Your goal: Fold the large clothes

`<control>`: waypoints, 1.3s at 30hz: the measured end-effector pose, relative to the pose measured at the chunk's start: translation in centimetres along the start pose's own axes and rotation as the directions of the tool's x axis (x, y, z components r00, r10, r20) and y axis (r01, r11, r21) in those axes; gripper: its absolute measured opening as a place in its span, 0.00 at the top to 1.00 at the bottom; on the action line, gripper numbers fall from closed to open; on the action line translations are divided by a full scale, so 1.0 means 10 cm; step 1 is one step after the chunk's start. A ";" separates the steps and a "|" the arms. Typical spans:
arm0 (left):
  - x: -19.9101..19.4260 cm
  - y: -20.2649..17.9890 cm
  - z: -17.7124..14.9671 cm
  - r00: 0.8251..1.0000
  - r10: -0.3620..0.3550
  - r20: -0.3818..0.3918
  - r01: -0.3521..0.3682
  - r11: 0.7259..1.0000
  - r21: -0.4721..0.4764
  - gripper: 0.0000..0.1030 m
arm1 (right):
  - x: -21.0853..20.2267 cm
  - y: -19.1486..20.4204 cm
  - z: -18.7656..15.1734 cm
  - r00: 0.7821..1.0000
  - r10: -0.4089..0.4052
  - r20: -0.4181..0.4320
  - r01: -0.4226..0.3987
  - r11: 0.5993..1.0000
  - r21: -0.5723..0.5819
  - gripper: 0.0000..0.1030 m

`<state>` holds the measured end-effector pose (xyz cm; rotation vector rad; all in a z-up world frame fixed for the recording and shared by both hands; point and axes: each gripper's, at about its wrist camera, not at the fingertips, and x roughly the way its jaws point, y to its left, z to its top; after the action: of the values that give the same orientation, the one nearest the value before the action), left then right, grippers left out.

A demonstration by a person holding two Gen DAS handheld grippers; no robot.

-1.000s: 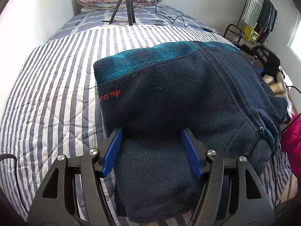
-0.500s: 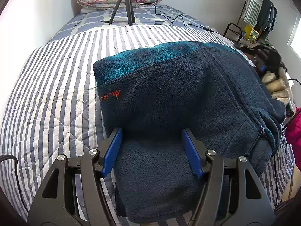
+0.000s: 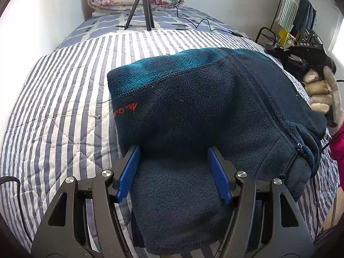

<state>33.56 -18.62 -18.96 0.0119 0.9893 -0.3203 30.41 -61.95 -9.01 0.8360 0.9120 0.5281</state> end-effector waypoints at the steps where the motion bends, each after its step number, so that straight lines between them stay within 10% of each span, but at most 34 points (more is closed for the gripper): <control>1: -0.01 0.01 0.00 1.000 -0.005 0.001 0.005 1.000 -0.008 0.35 | 0.00 0.04 -0.02 0.999 0.009 -0.033 -0.009 1.000 0.004 0.74; 9: -0.29 0.26 -0.17 0.999 -0.054 0.008 0.054 0.995 -0.086 0.35 | -0.27 0.43 -0.83 0.984 -0.122 -0.128 0.077 0.948 -0.309 0.69; 13: -0.44 0.47 -0.39 0.995 -0.095 0.001 0.094 0.983 -0.158 0.35 | -0.40 0.39 -1.50 0.914 -0.369 -0.167 0.241 0.828 -0.506 0.69; 18: -0.67 0.79 -0.42 0.981 -0.186 0.055 0.194 0.932 -0.305 0.31 | -0.82 0.49 -1.43 0.892 -0.428 -0.144 0.303 0.803 -0.513 0.69; 20: -0.64 0.95 -0.37 0.955 -0.288 0.073 0.293 0.870 -0.398 0.27 | -0.97 0.54 -1.31 0.907 -0.399 -0.134 0.292 0.825 -0.485 0.65; 22: -0.57 1.06 -0.32 0.924 -0.370 0.099 0.372 0.806 -0.461 0.27 | -1.05 0.59 -1.18 0.933 -0.344 -0.110 0.261 0.852 -0.453 0.22; 24: -0.48 1.15 -0.24 0.902 -0.415 0.116 0.413 0.757 -0.506 0.27 | -1.06 0.58 -1.07 0.940 -0.336 -0.063 0.275 0.852 -0.444 0.08; 28: -0.23 1.23 -0.13 0.865 -0.485 0.131 0.468 0.682 -0.562 0.27 | -0.82 0.42 -0.90 0.936 -0.337 -0.101 0.283 0.891 -0.354 0.08; 39: 0.12 1.50 -0.05 0.862 -0.505 0.054 0.435 0.680 -0.590 0.27 | -0.15 0.01 -0.87 0.926 -0.260 -0.272 0.196 0.951 -0.240 0.10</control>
<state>37.77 -4.55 -22.24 -0.8235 1.1672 -0.4793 22.25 -59.51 -11.17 0.4541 1.1953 0.5437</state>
